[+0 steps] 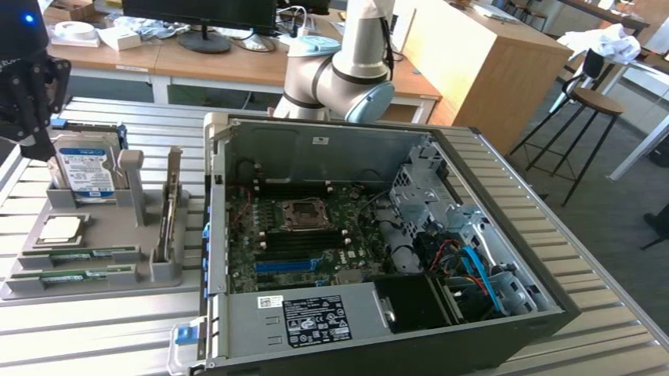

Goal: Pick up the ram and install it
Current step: 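Pick up the ram and move it above insertion slot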

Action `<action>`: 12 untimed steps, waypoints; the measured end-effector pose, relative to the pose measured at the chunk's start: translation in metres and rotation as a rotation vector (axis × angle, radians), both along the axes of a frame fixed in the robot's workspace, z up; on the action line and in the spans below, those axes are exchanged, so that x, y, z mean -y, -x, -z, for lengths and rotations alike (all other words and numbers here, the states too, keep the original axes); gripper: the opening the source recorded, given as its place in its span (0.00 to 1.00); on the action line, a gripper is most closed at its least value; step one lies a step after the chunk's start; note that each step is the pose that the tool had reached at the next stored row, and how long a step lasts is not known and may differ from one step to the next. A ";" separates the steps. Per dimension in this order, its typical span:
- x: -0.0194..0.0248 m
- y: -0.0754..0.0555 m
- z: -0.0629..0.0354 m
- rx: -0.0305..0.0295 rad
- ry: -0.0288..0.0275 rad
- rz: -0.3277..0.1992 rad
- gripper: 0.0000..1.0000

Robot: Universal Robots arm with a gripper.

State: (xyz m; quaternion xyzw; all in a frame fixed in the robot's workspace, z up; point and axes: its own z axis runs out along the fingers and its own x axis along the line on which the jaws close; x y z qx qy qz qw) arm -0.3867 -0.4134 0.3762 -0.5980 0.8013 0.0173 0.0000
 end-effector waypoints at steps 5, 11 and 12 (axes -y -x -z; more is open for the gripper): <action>0.0000 0.000 0.0002 0.0000 0.0000 -0.092 0.10; 0.0000 0.000 0.0003 0.0000 0.0000 -0.201 0.10; 0.0000 0.000 0.0004 0.0001 0.0000 -0.219 0.10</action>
